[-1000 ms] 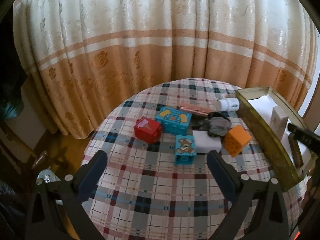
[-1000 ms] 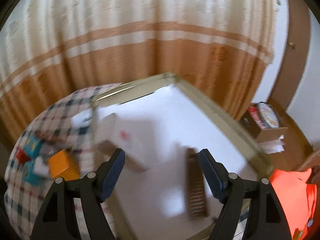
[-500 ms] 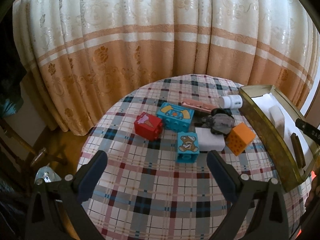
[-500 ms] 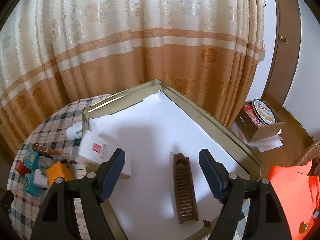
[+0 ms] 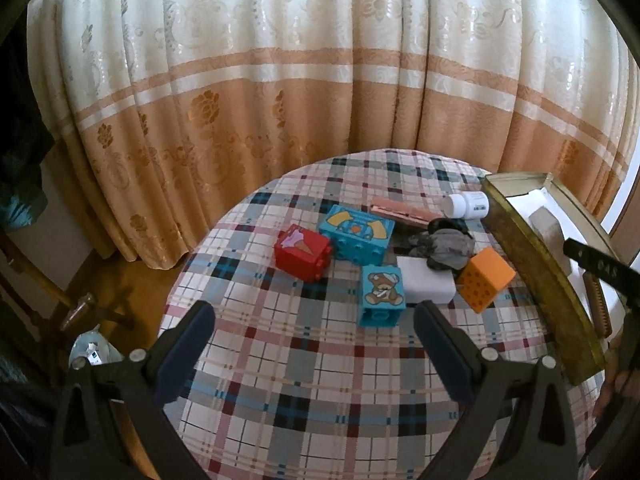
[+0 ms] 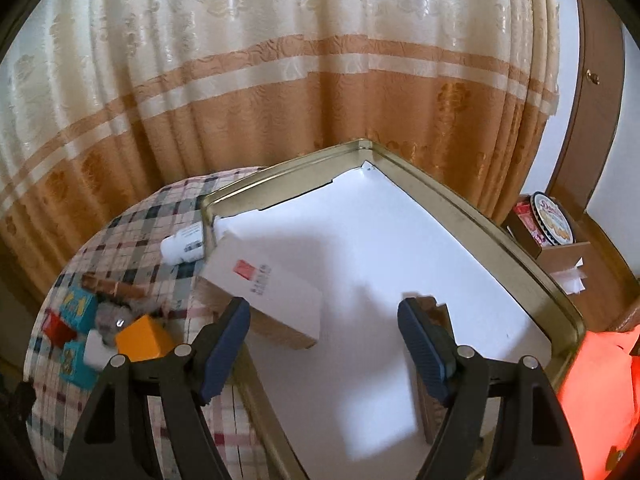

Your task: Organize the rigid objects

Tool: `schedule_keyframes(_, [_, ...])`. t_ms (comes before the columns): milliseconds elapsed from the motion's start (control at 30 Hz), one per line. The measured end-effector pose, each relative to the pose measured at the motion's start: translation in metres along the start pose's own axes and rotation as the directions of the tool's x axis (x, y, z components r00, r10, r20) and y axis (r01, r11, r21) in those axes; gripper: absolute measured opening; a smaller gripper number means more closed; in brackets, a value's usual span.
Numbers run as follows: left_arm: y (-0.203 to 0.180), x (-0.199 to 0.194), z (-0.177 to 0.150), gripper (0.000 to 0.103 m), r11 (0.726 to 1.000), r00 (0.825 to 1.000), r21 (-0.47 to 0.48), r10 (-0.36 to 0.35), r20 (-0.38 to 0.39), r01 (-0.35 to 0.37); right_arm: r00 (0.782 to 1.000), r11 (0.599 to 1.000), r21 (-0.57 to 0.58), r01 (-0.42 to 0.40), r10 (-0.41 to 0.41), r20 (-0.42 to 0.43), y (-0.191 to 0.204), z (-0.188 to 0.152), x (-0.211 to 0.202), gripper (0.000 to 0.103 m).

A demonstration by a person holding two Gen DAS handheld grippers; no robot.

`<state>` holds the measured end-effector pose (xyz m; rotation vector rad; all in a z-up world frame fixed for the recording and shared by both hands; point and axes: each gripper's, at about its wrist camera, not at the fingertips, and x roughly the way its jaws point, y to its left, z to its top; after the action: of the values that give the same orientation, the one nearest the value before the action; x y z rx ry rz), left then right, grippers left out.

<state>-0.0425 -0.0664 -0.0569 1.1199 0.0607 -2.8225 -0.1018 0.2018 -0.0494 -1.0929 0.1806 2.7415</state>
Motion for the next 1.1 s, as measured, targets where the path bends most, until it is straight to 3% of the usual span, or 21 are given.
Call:
schedule_keyframes(167, [0.004, 0.005, 0.0, 0.101, 1.0, 1.0, -0.006, 0.004, -0.007, -0.004, 0.999, 1.0, 0.026, 0.004, -0.003, -0.031, -0.002, 0.005, 0.011, 0.078])
schedule_keyframes(667, [0.007, 0.012, -0.002, 0.101, 1.0, 1.0, -0.015, -0.001, -0.027, 0.0, 1.0, 1.0, 0.02, 0.007, -0.007, -0.002, -0.001, 0.003, 0.006, 0.078])
schedule_keyframes(867, [0.011, 0.012, 0.0, 0.101, 1.0, 1.0, -0.029, 0.004, -0.024, -0.004, 0.99, 0.995, 0.031, -0.09, 0.086, 0.109, 0.001, -0.007, -0.029, 0.078])
schedule_keyframes(1100, [0.006, 0.008, -0.001, 0.101, 1.0, 0.999, -0.02, 0.008, -0.034, -0.009, 0.978, 0.987, -0.017, -0.161, 0.162, 0.134, 0.027, -0.028, -0.06, 0.078])
